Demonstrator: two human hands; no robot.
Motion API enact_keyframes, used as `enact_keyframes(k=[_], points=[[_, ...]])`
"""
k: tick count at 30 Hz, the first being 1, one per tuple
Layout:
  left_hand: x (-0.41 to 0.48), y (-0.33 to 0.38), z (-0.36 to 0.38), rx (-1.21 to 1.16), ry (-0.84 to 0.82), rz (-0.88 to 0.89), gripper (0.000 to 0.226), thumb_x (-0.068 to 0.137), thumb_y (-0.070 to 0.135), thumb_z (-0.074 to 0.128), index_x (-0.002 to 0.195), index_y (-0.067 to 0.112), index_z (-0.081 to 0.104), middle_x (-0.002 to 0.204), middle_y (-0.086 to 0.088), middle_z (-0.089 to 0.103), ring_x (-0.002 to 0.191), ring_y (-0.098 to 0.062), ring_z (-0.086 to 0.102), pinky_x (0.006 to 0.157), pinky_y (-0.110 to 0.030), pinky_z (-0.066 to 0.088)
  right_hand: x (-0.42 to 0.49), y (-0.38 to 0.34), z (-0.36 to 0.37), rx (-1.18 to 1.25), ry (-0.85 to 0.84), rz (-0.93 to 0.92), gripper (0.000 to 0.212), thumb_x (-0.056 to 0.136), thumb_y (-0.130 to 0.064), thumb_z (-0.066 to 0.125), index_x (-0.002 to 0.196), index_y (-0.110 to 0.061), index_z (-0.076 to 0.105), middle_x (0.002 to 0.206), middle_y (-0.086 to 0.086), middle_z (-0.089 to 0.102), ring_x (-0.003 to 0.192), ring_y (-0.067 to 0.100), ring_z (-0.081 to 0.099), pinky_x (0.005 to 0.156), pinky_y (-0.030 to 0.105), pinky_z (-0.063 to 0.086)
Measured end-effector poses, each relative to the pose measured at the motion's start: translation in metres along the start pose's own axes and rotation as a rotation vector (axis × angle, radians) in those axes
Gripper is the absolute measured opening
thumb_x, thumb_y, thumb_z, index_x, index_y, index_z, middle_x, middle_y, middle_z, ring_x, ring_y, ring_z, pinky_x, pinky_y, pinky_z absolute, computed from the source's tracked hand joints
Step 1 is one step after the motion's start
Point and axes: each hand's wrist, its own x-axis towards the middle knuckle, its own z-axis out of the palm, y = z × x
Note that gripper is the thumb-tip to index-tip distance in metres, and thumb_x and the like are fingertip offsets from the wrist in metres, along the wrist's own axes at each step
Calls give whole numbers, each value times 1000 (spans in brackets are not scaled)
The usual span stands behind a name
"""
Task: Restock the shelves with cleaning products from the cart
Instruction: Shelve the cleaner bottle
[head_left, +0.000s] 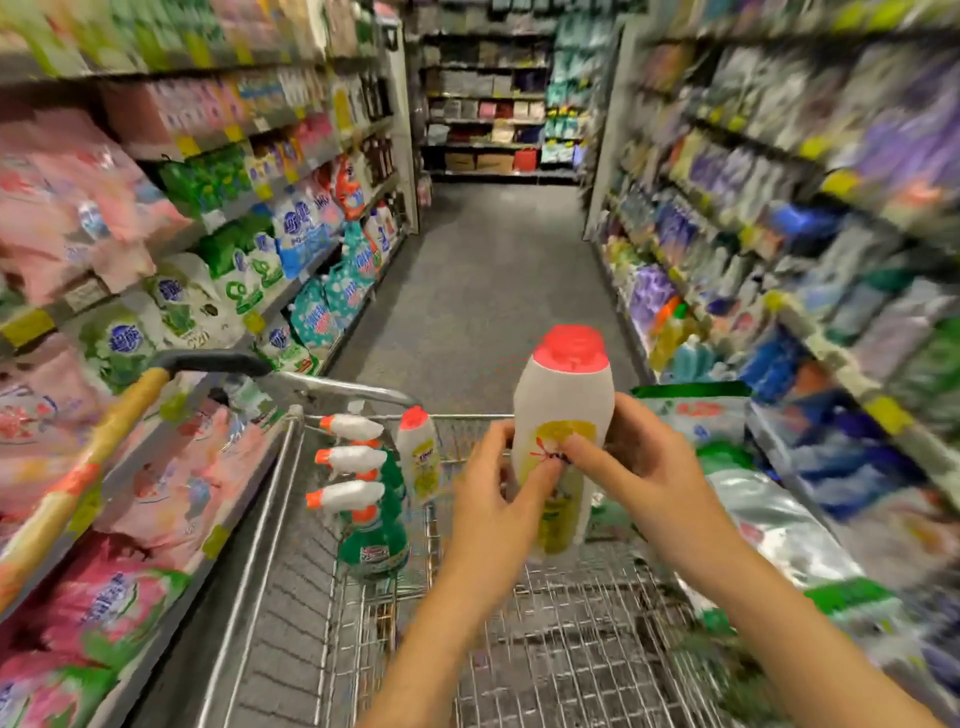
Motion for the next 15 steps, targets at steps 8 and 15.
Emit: enact_keyframes(k=[8,15], points=[[-58,58,76,-165,-318,74,24,82,36,63,102,23,63,92,7,72,79,-10,68,68,-26,55,-111,-81,-56,-167,324,-82,20,85,-30,62,105,-24,65,97,-5,71,91,10,66,75,18,52],[-113,117,174,-288,-682,184,29,82,37,62,104,18,64,96,8,72,83,-8,69,71,-25,57,-214,-147,-123,-295,670,-151,22,85,-26,62,106,-22,65,97,-5,73,88,8,68,74,17,52]])
